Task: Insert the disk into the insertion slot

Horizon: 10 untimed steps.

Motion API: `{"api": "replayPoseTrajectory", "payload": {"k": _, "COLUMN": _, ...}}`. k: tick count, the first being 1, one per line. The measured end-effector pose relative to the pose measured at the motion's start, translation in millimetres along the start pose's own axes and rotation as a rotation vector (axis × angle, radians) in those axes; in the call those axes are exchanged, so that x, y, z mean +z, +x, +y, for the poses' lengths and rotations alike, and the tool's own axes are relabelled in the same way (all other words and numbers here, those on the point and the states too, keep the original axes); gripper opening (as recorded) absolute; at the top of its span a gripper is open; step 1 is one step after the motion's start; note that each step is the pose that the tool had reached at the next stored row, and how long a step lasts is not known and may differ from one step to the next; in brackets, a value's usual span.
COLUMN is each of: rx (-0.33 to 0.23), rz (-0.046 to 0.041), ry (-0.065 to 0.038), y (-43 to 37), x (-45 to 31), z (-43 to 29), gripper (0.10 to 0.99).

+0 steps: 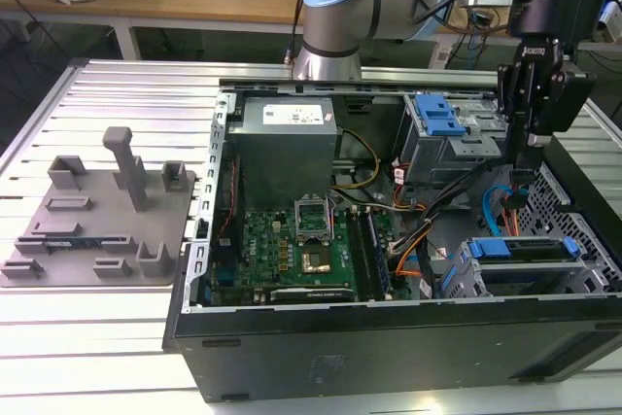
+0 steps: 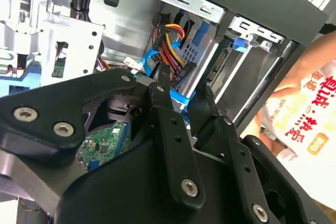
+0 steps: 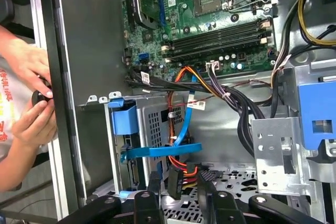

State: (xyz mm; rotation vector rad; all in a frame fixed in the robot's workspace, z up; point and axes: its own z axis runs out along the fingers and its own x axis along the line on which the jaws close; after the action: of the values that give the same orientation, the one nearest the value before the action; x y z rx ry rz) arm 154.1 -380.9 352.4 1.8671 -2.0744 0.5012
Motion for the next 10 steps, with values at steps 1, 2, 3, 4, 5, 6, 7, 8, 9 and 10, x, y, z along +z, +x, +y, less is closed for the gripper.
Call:
{"api": "replayPoseTrajectory", "payload": {"k": 1, "rx": 0.000, "rz": 0.0023, "ry": 0.000, "y": -0.3, "x": 0.7, "z": 0.0, "gripper": 0.408}}
{"api": "replayPoseTrajectory", "payload": {"k": 2, "rx": 0.001, "rz": 0.0079, "ry": 0.003, "y": -0.6, "x": 0.8, "z": 0.1, "gripper": 0.408}}
{"api": "replayPoseTrajectory", "payload": {"k": 3, "rx": 0.003, "rz": 0.0150, "ry": 0.009, "y": -1.1, "x": 0.6, "z": 0.1, "gripper": 0.408}}
{"api": "replayPoseTrajectory", "payload": {"k": 4, "rx": 0.006, "rz": 0.0232, "ry": 0.014, "y": -1.9, "x": 0.3, "z": 0.2, "gripper": 0.408}}
{"api": "replayPoseTrajectory", "payload": {"k": 5, "rx": 0.008, "rz": 0.0311, "ry": 0.019, "y": -2.8, "x": 0.0, "z": 0.3, "gripper": 0.408}}
{"api": "replayPoseTrajectory", "payload": {"k": 6, "rx": 0.009, "rz": 0.0368, "ry": 0.022, "y": -4.1, "x": -0.3, "z": 0.4, "gripper": 0.408}}
{"api": "replayPoseTrajectory", "payload": {"k": 7, "rx": 0.009, "rz": 0.0419, "ry": 0.023, "y": -5.7, "x": 0.5, "z": 0.7, "gripper": 0.408}}
{"api": "replayPoseTrajectory", "payload": {"k": 8, "rx": 0.009, "rz": 0.0450, "ry": 0.023, "y": -6.4, "x": 1.4, "z": 0.8, "gripper": 0.408}}
{"api": "replayPoseTrajectory", "payload": {"k": 9, "rx": 0.009, "rz": 0.0498, "ry": 0.023, "y": -7.4, "x": 3.0, "z": 0.9, "gripper": 0.408}}
{"api": "replayPoseTrajectory", "payload": {"k": 10, "rx": 0.010, "rz": 0.0555, "ry": 0.023, "y": -8.3, "x": 4.8, "z": 1.0, "gripper": 0.408}}
